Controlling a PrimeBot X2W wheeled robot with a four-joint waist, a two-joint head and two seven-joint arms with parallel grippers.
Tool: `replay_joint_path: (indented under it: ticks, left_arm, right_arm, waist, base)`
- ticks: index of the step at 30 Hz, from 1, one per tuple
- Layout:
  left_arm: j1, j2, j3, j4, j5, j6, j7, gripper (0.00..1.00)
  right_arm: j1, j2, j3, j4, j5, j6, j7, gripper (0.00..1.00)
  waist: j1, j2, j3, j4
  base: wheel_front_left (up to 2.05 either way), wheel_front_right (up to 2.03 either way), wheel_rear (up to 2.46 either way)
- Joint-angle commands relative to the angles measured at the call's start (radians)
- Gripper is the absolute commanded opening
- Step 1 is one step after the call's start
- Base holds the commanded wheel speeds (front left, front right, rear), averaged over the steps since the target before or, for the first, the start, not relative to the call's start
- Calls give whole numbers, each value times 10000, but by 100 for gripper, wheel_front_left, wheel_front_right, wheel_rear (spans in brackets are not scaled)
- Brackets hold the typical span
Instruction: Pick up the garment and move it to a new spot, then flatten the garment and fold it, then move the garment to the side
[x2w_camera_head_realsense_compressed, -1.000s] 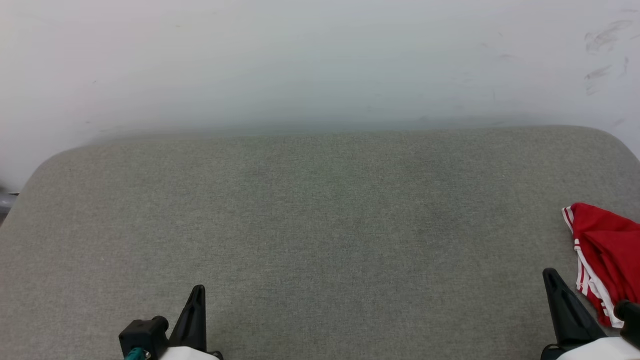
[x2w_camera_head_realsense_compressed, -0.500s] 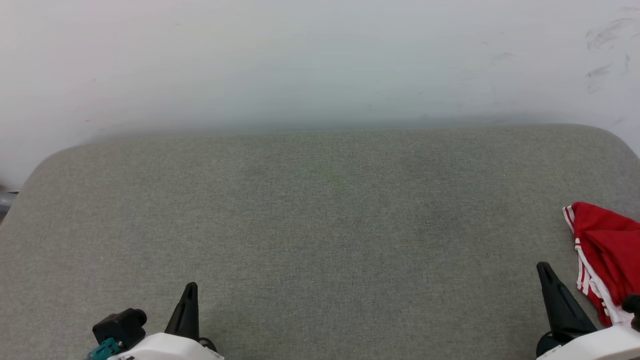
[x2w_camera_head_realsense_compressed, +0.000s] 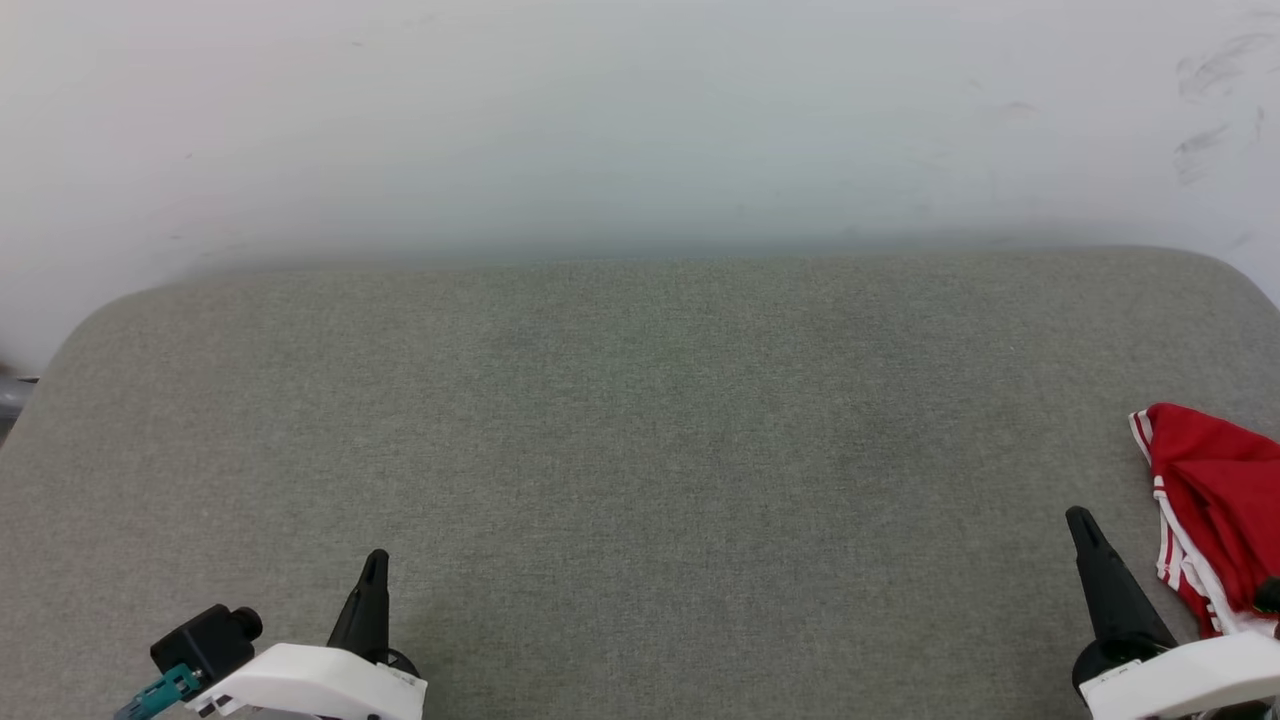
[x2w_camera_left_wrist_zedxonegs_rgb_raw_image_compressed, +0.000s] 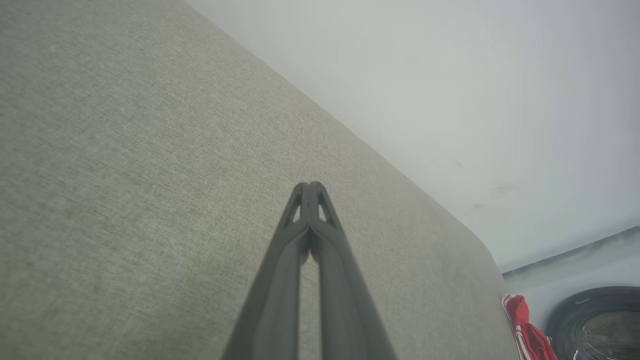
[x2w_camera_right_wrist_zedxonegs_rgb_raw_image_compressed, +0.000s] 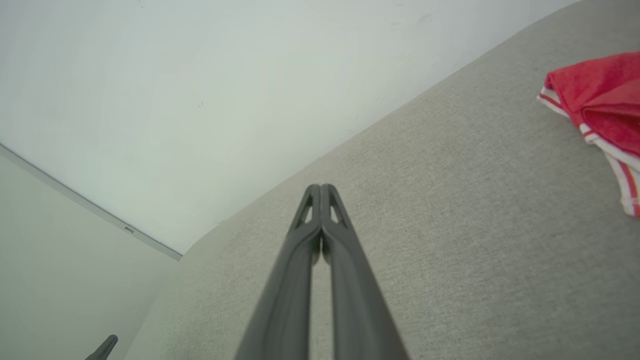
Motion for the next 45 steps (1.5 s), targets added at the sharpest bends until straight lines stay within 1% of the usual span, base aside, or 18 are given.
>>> replay_joint_path:
  ticks: [1,25,45]
  left_arm:
    - [-305,-17,118,-81,-335,-86,92,0]
    - [-665,-328,798,125,-2896,-593,843,0]
    - [-898,-531,1256,270,-4548,-925,1341,0]
  right_arm:
    - [-308,5,-12,8,394,-2,25,0]
    - [-962,104,-28,968,3236,-2,86,0]
    - [-1375,183,-53,1598,5060,-3,142,0]
  waist:
    - [-1,0,5,4]
    - [-1,0,76,52]
    - [-1,0,132,91]
  base:
    - [0,0,0]
    - [0,0,0]
    - [0,0,0]
